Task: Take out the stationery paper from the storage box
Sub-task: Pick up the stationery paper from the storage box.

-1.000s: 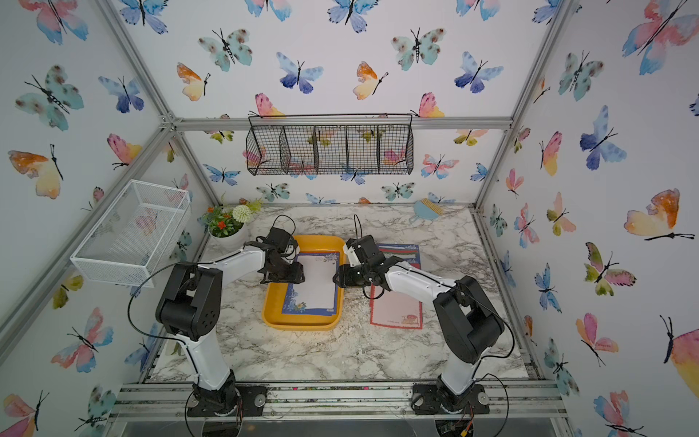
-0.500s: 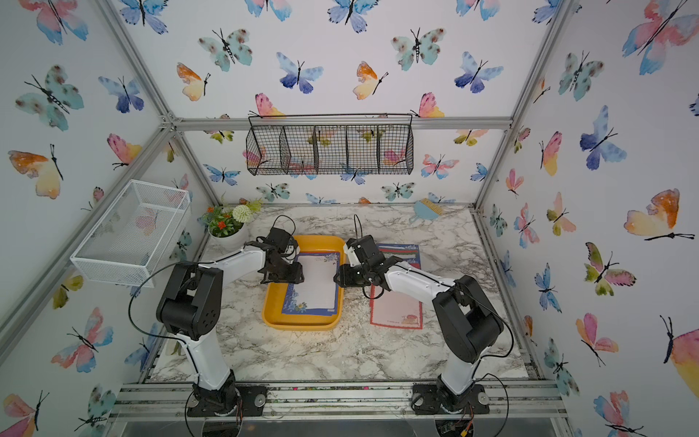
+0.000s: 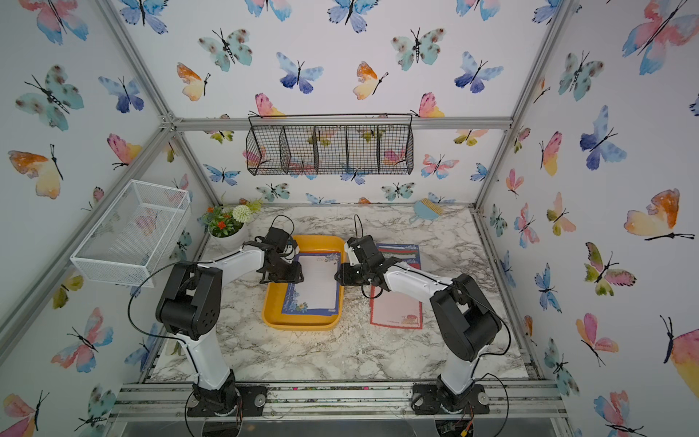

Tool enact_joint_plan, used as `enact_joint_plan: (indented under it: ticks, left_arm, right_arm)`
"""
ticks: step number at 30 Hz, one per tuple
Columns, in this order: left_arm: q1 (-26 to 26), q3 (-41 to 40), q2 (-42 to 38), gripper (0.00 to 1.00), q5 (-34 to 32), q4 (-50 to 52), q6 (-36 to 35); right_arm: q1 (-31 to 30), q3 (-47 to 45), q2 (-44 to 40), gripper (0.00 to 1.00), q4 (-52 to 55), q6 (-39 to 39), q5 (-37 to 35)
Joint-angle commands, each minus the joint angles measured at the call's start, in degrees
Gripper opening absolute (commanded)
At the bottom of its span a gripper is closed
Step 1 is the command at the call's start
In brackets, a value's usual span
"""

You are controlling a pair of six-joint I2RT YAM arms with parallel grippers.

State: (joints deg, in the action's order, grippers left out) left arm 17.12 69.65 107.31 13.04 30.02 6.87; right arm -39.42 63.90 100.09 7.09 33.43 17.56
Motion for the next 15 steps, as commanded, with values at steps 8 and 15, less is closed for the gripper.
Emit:
enact_joint_plan:
  ticks: [8, 15]
  left_arm:
    - [-0.6, 1.0, 1.0, 0.45, 1.6, 0.2, 0.2]
    - [-0.6, 1.1, 1.2, 0.43, 3.2, -0.1, 0.2]
  right_arm:
    - [-0.3, -0.8, 0.1, 0.34, 2.7, 0.2, -4.9]
    - [-0.3, -0.4, 2.6, 0.32, 1.6, 0.5, -2.2]
